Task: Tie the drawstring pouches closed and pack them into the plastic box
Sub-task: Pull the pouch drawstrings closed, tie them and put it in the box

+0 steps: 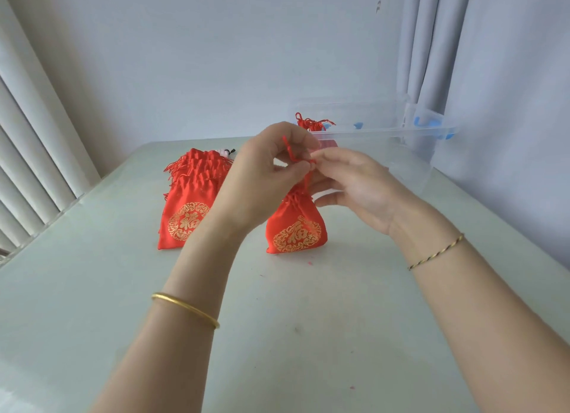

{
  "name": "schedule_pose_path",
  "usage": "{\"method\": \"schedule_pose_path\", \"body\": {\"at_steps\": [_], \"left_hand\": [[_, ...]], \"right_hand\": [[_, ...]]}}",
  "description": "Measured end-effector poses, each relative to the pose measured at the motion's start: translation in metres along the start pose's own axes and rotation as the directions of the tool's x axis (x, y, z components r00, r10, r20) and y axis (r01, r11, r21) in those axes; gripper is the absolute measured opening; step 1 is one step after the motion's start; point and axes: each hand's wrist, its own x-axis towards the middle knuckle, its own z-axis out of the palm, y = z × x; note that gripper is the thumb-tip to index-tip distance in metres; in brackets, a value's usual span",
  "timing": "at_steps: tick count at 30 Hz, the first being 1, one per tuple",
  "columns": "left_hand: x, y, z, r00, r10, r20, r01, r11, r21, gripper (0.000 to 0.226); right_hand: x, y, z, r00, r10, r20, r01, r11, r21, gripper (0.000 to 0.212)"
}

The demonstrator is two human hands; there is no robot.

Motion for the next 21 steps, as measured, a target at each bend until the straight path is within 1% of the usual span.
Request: {"method": "schedule_pose_path", "body": {"at_steps": [3,5,7,9,12,14,16,19,21], "left_hand": [[-0.001,-0.004,0.006,0.988,0.125,-0.086,-0.109,0.979,0.175,0.026],[-0.003,-0.008,0.008,0.971,0.191,-0.143,-0.153,0.958,0.243,0.027],[-0.004,-0.01,0.01,0.957,0.22,-0.191,-0.17,0.954,0.248,0.031],[-0.005,-0.01,0.011,0.949,0.225,-0.22,-0.178,0.96,0.215,0.035],[-0.004,-0.01,0.01,0.953,0.18,-0.245,-0.149,0.979,0.14,0.038],[-0.004,-0.01,0.009,0.961,0.12,-0.249,-0.096,0.99,0.106,0.035],[-0.003,-0.012,0.006,0.968,0.034,-0.25,-0.029,0.999,0.023,0.028],[0.0,-0.016,-0.002,0.967,-0.08,-0.243,0.042,0.987,-0.157,0.015],[0.001,-0.019,-0.006,0.965,-0.143,-0.218,0.089,0.967,-0.238,0.015]], "right_hand": [[0.001,0.003,0.003,0.999,0.022,0.041,-0.024,0.998,0.065,0.019],[0.001,0.003,0.002,0.998,0.012,0.061,-0.017,0.995,0.097,0.018],[0.001,0.003,0.001,0.996,0.0,0.091,-0.01,0.994,0.108,0.017],[0.0,0.003,0.001,0.994,-0.01,0.113,0.0,0.996,0.088,0.018],[0.001,0.004,0.002,0.994,-0.022,0.109,0.016,0.999,0.05,0.021],[0.002,0.005,0.0,0.999,-0.022,0.05,0.021,0.999,0.029,0.021],[0.003,0.004,-0.005,0.999,-0.015,-0.037,0.016,1.0,0.027,0.022],[0.004,0.004,-0.011,0.992,0.007,-0.13,0.007,0.995,0.104,0.027],[0.005,0.004,-0.013,0.984,0.027,-0.174,0.0,0.988,0.155,0.031]]}}
